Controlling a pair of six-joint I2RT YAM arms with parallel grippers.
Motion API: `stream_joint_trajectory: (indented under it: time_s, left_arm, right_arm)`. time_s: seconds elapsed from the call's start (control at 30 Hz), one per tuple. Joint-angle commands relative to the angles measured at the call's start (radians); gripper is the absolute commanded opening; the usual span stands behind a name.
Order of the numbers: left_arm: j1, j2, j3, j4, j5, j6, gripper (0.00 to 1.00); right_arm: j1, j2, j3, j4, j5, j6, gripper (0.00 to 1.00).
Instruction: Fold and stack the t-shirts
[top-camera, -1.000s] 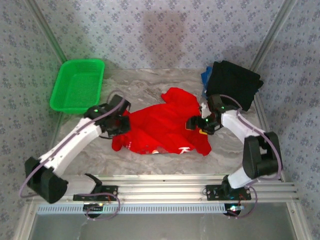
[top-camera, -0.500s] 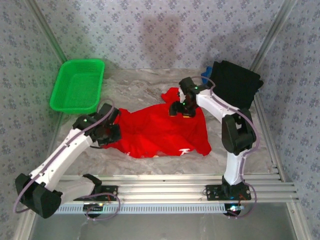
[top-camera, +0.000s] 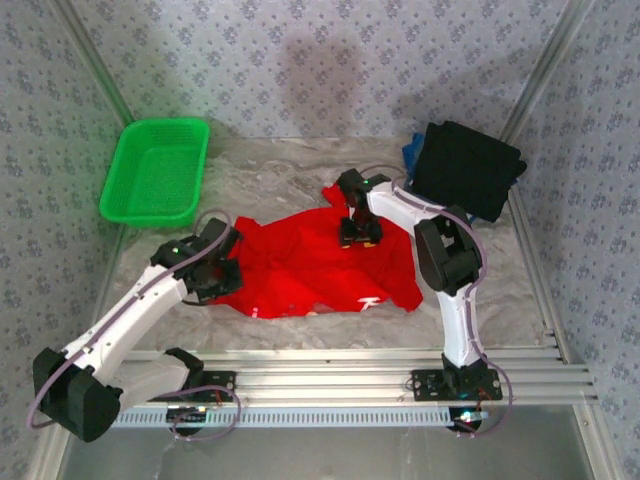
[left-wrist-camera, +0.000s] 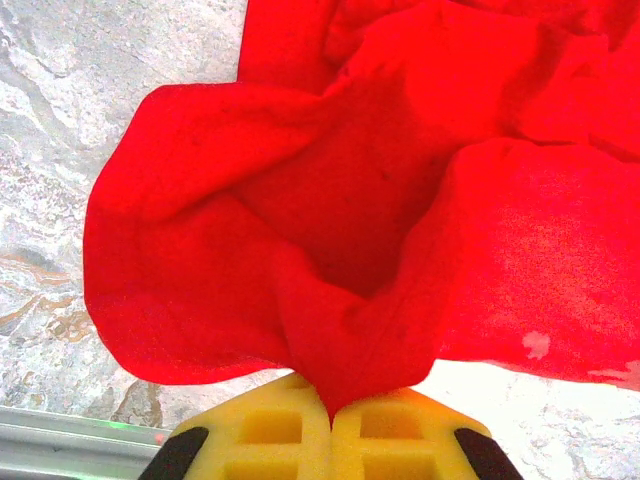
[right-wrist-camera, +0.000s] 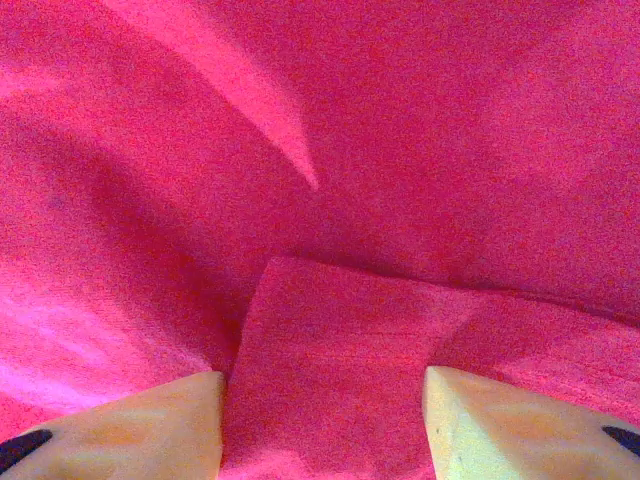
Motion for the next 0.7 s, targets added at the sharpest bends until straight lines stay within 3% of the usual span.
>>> stream_joint_trajectory:
  time_s: [0.0,0.3,0.43,0.67]
  left_arm:
    - [0.006,-0.011,-0.008,0.013,0.009,-0.004,0.00]
    - [0.011,-0.016,-0.047,0.034,0.021,-0.003,0.00]
    - [0.017,-0.019,-0.067,0.045,0.025,-0.006,0.00]
    - [0.020,-0.033,-0.085,0.044,0.019,-0.007,0.00]
  right_arm:
    - [0.006,0.021,0.041,-0.022,0.012,0.017,0.51]
    - [0.010,0.033,0.032,0.014,-0.052,-0.016,0.22]
    - [0.024,0.015,0.032,0.040,-0.106,-0.050,0.01]
    - [0.116,-0.067,0.029,0.051,-0.222,-0.160,0.00]
